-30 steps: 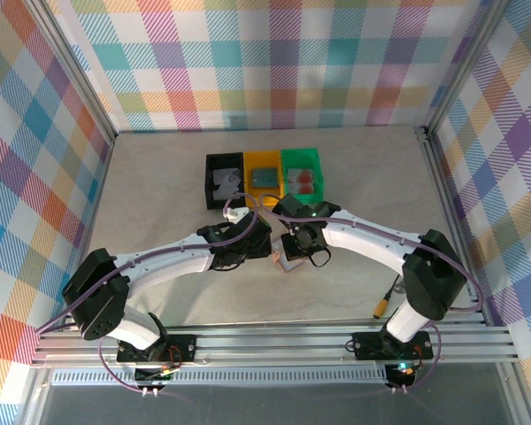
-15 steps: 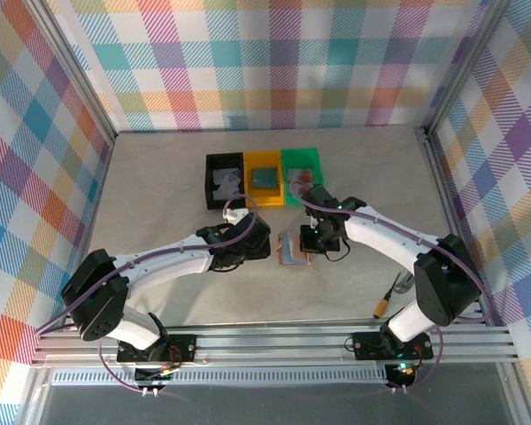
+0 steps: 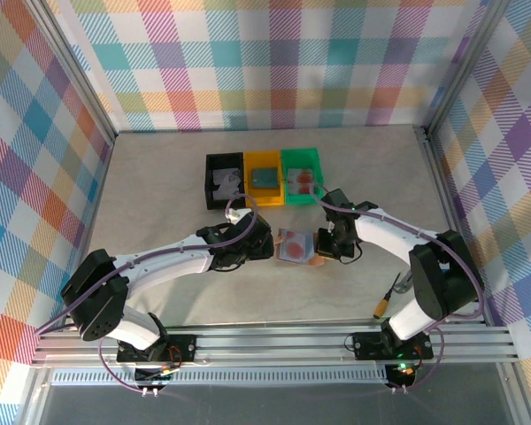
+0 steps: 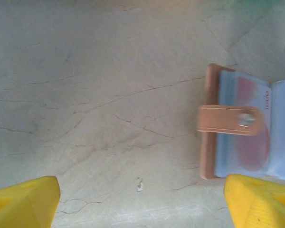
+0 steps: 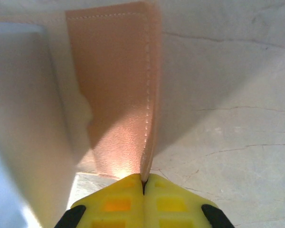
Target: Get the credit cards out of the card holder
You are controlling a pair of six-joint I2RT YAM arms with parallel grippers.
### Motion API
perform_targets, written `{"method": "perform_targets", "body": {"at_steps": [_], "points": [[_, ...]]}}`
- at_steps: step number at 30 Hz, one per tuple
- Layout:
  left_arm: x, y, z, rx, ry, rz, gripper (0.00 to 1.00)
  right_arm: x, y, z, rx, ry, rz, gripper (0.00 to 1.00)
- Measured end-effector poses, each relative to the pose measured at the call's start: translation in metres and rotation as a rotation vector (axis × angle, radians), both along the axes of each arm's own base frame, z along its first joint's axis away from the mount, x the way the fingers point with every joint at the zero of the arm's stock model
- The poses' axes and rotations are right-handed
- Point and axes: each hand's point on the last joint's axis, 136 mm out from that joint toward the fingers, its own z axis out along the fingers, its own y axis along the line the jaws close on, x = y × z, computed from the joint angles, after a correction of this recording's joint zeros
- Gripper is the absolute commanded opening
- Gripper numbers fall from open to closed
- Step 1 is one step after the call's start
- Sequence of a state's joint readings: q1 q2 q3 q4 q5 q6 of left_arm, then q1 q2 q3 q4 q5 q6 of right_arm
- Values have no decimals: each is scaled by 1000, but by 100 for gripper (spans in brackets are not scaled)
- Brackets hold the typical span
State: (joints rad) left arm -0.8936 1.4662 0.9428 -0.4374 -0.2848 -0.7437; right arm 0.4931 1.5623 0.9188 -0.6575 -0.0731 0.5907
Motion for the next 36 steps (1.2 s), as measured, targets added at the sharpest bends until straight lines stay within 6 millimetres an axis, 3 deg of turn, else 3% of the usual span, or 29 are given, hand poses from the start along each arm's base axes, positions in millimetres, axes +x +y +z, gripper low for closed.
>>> {"method": "perform_targets", "body": {"at_steps": [11, 19, 31, 36], "points": [[-2, -15, -4, -55, 28, -29, 89, -3, 2, -14, 4, 29, 8, 0], [-4, -25, -31, -53, 111, -15, 88, -4, 7, -14, 31, 33, 16, 0], [14, -49, -34, -45, 136, -2, 88, -9, 12, -12, 68, 36, 45, 0], [16, -52, -44, -21, 162, 11, 88, -9, 12, -10, 74, 31, 46, 0]]}}
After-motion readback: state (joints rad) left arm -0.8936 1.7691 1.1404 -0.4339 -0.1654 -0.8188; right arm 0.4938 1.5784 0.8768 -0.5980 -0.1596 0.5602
